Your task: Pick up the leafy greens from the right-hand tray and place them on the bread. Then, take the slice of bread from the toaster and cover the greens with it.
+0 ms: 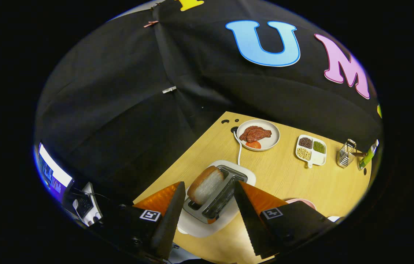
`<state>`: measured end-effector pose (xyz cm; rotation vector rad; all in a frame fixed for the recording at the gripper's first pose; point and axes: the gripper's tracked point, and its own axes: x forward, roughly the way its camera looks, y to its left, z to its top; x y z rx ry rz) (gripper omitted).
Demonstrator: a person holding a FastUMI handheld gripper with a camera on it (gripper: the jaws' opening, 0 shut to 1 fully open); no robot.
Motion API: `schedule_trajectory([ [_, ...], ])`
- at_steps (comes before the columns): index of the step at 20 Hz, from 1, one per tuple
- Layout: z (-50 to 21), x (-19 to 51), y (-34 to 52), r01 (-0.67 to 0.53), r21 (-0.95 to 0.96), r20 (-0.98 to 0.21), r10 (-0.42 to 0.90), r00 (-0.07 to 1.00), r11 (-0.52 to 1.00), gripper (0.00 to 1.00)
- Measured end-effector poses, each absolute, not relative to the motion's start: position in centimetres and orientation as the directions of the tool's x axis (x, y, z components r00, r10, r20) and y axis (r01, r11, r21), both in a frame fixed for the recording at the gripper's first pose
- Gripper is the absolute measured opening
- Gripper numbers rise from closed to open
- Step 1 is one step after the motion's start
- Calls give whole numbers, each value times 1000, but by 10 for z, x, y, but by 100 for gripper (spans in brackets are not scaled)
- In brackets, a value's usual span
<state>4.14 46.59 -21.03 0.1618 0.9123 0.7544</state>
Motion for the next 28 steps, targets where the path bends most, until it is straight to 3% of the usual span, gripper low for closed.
schedule_trajectory([
  [11,-282,59,502,-321,323,-829,430,358,890,77],
  [13,-289,57,494,-288,275,-862,367,348,917,60],
  [16,-294,48,497,-220,299,-879,357,314,929,21],
  [19,-281,46,496,-212,328,-869,382,314,921,14],
  [28,-205,62,462,-240,433,-767,495,408,869,14],
])
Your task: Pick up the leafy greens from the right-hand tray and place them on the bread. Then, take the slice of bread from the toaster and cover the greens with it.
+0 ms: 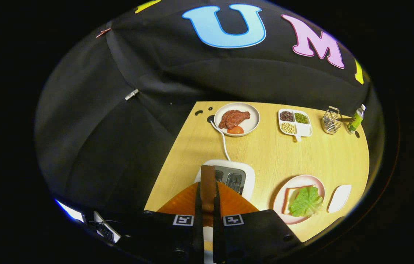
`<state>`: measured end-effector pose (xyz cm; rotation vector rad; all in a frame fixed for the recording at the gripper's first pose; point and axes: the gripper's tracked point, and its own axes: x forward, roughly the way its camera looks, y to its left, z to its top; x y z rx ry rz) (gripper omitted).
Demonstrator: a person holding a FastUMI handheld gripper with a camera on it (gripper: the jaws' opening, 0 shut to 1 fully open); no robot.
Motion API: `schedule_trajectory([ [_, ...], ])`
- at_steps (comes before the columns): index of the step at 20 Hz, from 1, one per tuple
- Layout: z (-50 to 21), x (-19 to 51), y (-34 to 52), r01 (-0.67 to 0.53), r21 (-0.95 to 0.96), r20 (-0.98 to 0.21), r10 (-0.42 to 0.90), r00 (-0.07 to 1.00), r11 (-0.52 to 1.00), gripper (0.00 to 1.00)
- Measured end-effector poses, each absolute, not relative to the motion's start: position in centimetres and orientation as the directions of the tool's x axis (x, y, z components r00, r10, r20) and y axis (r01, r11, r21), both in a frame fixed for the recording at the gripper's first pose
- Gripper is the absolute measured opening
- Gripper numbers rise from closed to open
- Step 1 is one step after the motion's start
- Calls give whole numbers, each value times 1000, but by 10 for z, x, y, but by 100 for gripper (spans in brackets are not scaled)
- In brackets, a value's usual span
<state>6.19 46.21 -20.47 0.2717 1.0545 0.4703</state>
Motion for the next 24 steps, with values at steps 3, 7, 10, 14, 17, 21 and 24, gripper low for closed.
schedule_trajectory([
  [3,-185,69,426,-226,458,-732,509,453,860,14],
  [7,-178,81,356,-211,440,-714,482,507,873,14],
  [10,-194,84,300,-186,408,-726,441,528,894,14],
  [14,-239,72,246,-105,390,-772,387,505,915,14],
  [17,-278,62,229,-56,385,-800,363,478,921,14],
  [21,-329,48,230,-54,384,-823,368,433,922,14],
  [24,-350,43,247,-41,447,-810,424,405,894,14],
])
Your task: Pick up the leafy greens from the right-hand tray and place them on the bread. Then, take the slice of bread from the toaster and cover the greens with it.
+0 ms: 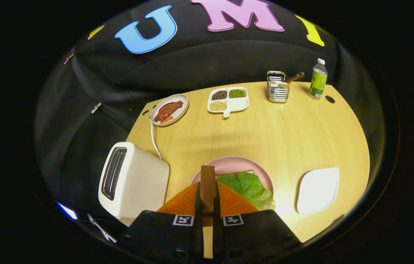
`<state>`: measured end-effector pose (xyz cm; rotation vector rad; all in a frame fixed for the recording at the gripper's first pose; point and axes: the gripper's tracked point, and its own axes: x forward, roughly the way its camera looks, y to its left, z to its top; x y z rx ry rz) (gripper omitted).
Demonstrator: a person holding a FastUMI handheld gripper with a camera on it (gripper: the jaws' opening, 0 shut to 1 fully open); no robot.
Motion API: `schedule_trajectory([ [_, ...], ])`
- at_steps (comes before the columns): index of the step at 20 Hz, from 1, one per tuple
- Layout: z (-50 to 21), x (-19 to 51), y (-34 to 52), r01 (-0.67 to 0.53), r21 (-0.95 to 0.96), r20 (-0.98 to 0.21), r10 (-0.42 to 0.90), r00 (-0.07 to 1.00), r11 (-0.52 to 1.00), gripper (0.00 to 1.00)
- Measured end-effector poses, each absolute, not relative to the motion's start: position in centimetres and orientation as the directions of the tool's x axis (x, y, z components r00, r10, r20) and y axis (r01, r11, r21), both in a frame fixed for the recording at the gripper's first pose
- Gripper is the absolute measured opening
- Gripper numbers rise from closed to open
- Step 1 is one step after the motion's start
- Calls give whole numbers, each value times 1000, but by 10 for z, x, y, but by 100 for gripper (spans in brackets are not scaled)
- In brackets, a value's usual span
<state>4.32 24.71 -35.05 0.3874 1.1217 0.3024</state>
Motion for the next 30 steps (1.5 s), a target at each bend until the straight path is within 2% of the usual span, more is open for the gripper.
schedule_trajectory([
  [3,-376,41,249,28,505,-804,459,377,862,14],
  [7,-415,46,215,78,449,-843,394,366,890,14],
  [9,-430,43,203,82,414,-864,363,348,907,20],
  [10,-437,40,198,78,389,-877,343,336,918,26],
  [13,-451,41,188,75,353,-891,311,332,933,38],
  [16,-460,39,181,42,309,-902,279,330,950,58],
  [19,-458,41,178,11,294,-896,271,351,956,70],
  [21,-449,41,181,-8,301,-883,282,375,954,81],
  [22,-443,41,180,-22,295,-876,280,393,955,100],
  [30,-361,54,161,-81,297,-748,285,599,951,99],
])
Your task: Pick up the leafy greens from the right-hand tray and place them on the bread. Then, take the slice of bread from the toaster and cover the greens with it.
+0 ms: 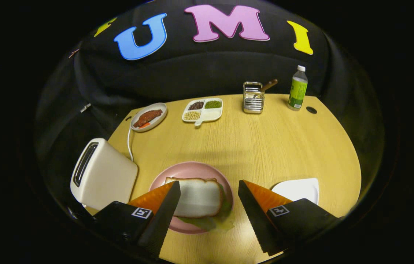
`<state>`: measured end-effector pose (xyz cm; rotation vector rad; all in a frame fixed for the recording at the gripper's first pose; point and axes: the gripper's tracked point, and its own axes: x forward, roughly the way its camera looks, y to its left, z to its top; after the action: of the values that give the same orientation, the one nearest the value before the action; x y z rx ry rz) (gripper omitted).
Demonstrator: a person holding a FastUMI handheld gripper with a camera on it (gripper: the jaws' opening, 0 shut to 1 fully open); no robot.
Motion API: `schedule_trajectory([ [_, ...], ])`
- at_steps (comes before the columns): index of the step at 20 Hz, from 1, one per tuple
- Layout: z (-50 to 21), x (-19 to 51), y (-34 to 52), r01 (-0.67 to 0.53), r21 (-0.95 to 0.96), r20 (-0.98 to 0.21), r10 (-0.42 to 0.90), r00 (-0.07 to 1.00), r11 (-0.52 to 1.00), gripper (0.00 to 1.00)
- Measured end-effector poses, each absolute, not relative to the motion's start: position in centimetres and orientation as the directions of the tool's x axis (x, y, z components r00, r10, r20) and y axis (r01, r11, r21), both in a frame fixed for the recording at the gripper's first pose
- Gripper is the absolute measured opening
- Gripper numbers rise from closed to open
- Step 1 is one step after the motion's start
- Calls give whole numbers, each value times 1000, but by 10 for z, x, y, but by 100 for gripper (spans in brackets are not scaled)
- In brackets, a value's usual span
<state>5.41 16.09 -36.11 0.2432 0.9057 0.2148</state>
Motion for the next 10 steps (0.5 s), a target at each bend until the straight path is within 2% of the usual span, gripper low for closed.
schedule_trajectory([
  [10,-192,83,129,-125,297,-482,262,836,947,99],
])
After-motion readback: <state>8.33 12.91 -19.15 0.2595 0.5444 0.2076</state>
